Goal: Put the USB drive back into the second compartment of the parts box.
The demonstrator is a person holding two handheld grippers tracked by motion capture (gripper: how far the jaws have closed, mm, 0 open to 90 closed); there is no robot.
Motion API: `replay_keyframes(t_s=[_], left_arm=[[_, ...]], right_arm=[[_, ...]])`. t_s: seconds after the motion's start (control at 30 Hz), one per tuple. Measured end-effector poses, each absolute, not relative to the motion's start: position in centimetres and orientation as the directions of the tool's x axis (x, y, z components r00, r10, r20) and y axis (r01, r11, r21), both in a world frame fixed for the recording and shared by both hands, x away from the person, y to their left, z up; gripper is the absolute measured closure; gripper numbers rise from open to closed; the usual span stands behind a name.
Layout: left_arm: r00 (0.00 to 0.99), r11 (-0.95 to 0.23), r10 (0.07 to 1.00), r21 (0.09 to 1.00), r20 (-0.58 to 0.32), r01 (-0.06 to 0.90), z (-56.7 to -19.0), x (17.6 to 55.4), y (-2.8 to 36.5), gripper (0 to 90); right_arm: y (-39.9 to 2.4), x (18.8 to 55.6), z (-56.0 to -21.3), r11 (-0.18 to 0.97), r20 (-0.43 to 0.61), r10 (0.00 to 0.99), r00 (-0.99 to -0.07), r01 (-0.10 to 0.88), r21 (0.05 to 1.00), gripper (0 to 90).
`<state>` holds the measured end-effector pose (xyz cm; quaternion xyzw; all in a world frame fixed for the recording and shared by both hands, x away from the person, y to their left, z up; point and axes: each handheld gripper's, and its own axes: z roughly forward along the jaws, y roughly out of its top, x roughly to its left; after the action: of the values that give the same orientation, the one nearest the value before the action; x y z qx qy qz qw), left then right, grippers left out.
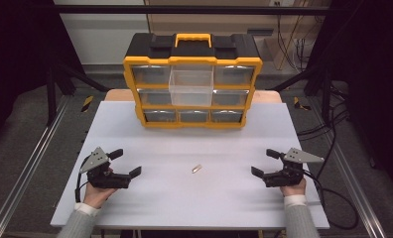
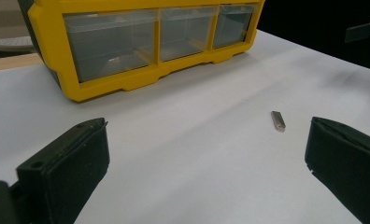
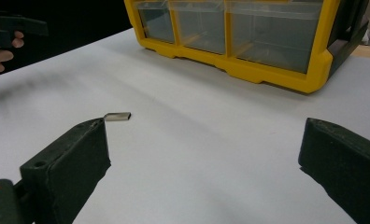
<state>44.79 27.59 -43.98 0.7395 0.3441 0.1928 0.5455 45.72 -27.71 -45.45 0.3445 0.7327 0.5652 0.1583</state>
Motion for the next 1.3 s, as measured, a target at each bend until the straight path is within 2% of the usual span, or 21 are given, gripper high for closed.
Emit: replay_keyframes(t_s=[1.3], left_arm=[[0.713, -0.223, 0.698, 0.927, -0.065, 0.303, -42.1, 45.9, 22.8, 0.0]], right_arm=[[-27.6, 45.6, -45.3, 0.143, 0.147, 0.671, -0.727, 0.321, 0.936, 2.3]])
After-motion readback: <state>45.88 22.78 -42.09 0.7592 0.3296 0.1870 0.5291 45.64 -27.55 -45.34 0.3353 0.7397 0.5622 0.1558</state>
